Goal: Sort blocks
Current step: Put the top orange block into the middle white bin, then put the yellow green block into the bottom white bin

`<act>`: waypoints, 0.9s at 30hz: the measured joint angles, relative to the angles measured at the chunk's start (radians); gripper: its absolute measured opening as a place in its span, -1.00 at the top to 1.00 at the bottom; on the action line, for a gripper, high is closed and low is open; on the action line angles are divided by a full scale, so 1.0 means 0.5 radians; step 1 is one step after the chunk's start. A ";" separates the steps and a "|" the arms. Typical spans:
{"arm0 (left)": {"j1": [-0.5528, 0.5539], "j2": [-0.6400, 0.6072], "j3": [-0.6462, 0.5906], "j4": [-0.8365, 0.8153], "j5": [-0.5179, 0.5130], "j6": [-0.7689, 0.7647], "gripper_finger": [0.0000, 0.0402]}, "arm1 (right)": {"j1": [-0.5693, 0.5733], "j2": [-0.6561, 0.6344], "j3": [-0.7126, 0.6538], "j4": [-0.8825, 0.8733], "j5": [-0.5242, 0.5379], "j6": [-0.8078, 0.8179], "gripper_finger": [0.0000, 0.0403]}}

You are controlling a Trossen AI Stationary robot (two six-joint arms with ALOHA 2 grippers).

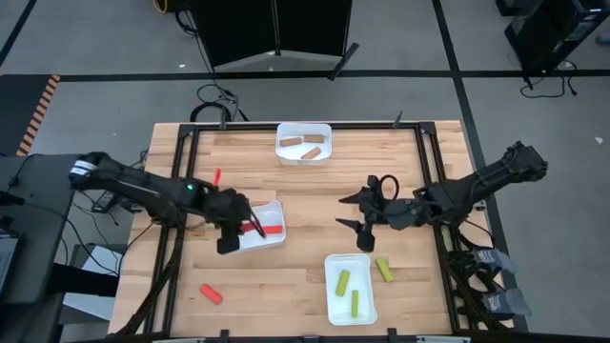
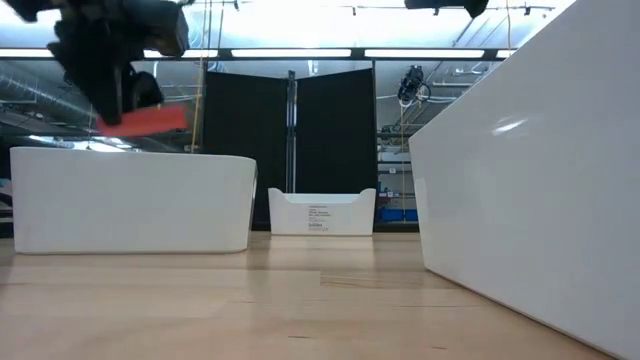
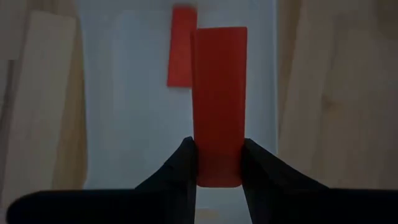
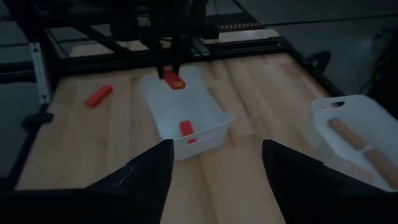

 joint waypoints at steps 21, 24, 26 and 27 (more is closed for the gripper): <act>-0.367 -0.141 0.104 0.089 -0.355 -0.312 -0.35 | 0.273 0.274 0.001 -1.007 -0.078 1.191 -0.29; -0.514 -0.171 0.125 0.041 -0.396 -0.325 -0.32 | 0.412 0.364 -0.001 -1.312 -0.177 1.612 -0.30; -0.608 -0.161 0.124 -0.042 -0.396 -0.367 -0.30 | 0.532 0.384 -0.001 -1.423 -0.167 1.845 -0.31; -0.653 -0.152 0.124 -0.073 -0.395 -0.389 -0.29 | 0.596 0.384 -0.001 -1.487 -0.156 1.979 -0.31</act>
